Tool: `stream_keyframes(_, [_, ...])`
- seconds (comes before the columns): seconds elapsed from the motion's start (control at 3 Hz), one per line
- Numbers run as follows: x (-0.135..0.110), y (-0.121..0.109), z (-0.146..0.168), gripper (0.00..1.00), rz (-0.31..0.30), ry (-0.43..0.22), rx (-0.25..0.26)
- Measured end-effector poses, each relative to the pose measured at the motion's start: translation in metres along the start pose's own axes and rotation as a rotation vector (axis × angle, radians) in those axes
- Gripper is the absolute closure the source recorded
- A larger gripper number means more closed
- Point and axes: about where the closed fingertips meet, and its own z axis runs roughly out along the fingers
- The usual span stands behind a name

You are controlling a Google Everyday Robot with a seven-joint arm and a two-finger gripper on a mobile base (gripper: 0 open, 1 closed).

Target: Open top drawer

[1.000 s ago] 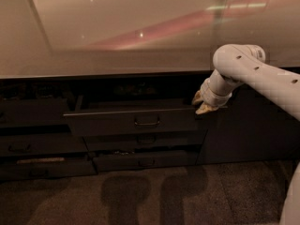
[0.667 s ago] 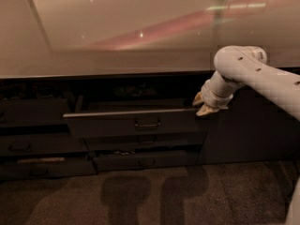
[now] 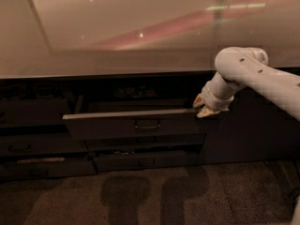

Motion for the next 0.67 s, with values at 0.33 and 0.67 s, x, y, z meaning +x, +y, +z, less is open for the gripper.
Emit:
stream_keyframes(0.33, [0.0, 0.0, -0.003, 1.0, -0.001, 0.0, 0.001])
stream_keyframes(0.67, [-0.004, 0.011, -0.005, 1.0, -0.008, -0.003, -0.002])
